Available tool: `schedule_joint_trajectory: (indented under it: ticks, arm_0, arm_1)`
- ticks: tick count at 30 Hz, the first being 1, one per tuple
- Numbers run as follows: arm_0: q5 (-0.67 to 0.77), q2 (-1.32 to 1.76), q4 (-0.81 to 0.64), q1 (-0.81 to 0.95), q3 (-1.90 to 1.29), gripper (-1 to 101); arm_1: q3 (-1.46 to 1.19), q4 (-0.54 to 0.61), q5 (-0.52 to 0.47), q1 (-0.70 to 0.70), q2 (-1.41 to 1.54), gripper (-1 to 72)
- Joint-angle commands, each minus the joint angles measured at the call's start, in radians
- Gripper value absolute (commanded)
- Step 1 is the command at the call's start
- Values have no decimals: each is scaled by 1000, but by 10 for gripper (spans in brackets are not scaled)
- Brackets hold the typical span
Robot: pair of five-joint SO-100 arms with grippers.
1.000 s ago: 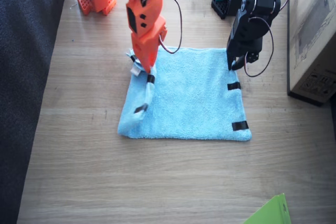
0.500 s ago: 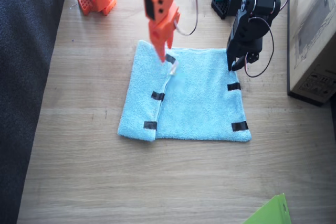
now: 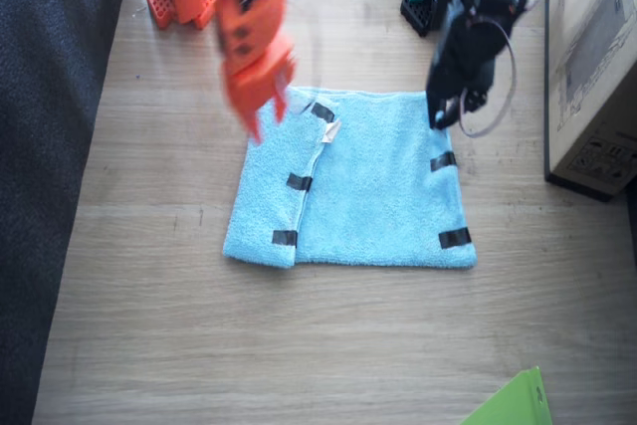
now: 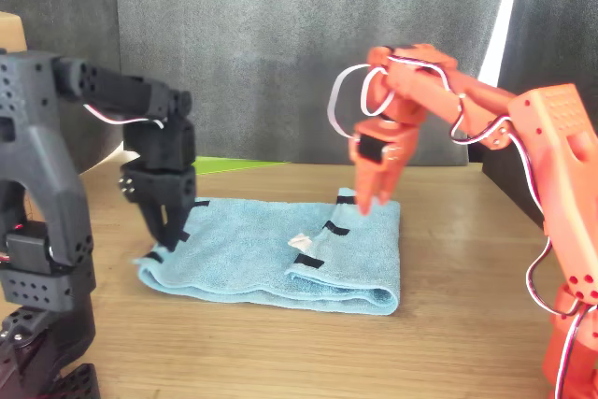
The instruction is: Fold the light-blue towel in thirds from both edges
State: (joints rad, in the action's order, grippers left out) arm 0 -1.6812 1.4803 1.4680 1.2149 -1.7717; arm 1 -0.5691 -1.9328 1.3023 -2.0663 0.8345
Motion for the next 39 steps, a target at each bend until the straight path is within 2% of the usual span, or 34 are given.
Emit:
schedule_joint_trajectory:
  ticks: [1,9,22,39]
  arm_0:
    - [-21,60,46,-29,64,-2]
    - [-49,101,83,-120,109,-2]
    - [-124,74,288,-176,422,-2]
    - [-109,-247,422,-351,825,-2]
  arm_1:
    - [-12,-12,14,8,77,219]
    - [-28,-12,26,25,60,222]
    - [-31,-12,49,38,48,226]
    - [-38,-12,49,40,57,232]
